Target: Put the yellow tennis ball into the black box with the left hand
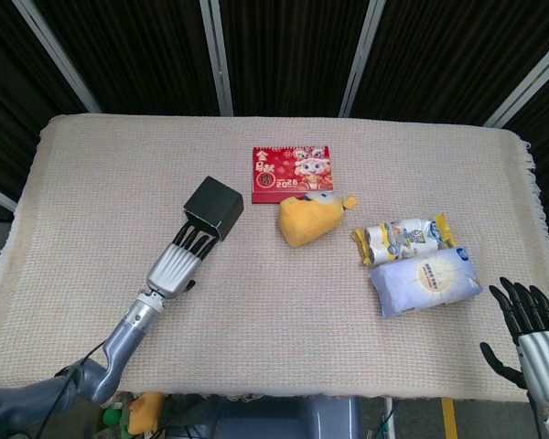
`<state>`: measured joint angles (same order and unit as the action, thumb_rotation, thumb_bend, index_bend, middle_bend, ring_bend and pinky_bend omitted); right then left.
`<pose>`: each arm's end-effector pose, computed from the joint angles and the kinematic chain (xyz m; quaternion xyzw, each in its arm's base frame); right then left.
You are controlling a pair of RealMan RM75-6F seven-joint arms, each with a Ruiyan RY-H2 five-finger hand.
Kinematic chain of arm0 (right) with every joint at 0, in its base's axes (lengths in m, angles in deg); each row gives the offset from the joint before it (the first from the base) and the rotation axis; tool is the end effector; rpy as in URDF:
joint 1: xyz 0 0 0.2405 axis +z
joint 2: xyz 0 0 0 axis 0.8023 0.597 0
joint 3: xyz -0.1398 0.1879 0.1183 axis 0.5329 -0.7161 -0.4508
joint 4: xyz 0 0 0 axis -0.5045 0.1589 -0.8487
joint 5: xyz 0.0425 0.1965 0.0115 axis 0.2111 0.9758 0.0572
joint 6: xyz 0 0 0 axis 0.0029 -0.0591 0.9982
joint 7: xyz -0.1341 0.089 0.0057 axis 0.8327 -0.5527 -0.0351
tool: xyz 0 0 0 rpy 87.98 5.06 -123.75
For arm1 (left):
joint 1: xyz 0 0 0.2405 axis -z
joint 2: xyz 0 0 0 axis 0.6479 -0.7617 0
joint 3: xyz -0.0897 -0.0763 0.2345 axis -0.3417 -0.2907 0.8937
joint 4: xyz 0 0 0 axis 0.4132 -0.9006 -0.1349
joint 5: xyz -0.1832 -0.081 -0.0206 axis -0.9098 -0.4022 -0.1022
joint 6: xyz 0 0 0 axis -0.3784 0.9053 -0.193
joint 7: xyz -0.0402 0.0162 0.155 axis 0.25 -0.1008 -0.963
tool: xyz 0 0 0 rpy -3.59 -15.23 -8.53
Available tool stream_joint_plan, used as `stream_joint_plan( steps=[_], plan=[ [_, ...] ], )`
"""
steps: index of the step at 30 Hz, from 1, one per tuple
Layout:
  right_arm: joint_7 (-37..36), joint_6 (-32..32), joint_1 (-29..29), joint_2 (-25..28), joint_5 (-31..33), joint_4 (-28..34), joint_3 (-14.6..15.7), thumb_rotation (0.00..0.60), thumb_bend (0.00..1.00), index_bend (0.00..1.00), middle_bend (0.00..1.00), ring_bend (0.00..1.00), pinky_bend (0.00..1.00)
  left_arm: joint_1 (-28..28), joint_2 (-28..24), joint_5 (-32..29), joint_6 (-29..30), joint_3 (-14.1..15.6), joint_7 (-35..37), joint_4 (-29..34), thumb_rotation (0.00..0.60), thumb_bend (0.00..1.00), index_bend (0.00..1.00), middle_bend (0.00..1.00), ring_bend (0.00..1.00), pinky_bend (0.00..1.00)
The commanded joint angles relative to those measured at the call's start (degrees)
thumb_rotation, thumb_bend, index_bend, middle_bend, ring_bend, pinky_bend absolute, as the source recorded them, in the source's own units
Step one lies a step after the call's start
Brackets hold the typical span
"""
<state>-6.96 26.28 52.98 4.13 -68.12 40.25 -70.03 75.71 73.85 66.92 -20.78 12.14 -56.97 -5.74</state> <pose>-0.2960 -0.1503 0.1938 0.6272 -0.3476 0.4280 0.5501 -0.1816 0.3326 -0.0528 -0.7905 -0.1888 -0.3523 0.4641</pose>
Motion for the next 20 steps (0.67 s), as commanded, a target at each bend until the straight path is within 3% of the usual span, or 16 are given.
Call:
stream_joint_plan(
  steps=[1,4,5,7,9,14,20],
  plan=[
    [0.2,-0.1,0.1,-0.1,0.2,0.1,-0.2,0.6,0.34,0.0,0.0,0.0,0.0,-5.5,-7.7,2.1,5.9,4.6,-2.4,11.5,0.6,0.05,0.11,0.21,0.09,0.08],
    [0.2,0.3,0.0,-0.5,-0.5,0.4,-0.1,0.6,0.34,0.0,0.0,0.0,0.0,-11.0,-14.7,4.1,11.2,9.8,-3.2,20.2,0.6,0.03,0.08,0.19,0.09,0.08],
    [-0.1,0.2,-0.1,-0.4,-0.9,0.6,0.3,0.6,0.33,0.0,0.0,0.0,0.0,-14.3,-18.5,5.9,15.2,13.2,-3.9,23.8,0.6,0.03,0.07,0.18,0.09,0.08],
    [0.1,0.3,-0.4,-0.4,-1.2,0.8,0.6,0.6,0.32,0.0,0.0,0.0,0.0,-18.4,-22.7,9.2,20.8,17.2,-2.6,26.6,0.6,0.02,0.05,0.18,0.09,0.08],
    [0.9,0.8,-0.8,-0.5,-1.4,1.0,0.8,0.6,0.32,0.0,0.0,0.0,0.0,-22.2,-25.2,13.7,27.8,20.0,1.9,24.9,0.6,0.02,0.05,0.18,0.09,0.08],
    [2.2,2.5,-1.8,-0.7,-2.8,0.9,1.2,0.6,0.32,0.0,0.0,0.0,0.0,-26.6,-25.6,20.3,38.6,20.2,5.4,19.0,0.6,0.02,0.06,0.18,0.09,0.08],
    [1.9,1.6,-1.5,-0.7,-2.2,1.1,1.0,0.6,0.32,0.0,0.0,0.0,0.0,-27.9,-25.5,19.1,37.2,18.7,5.4,17.8,0.6,0.02,0.05,0.13,0.07,0.08]
  ],
)
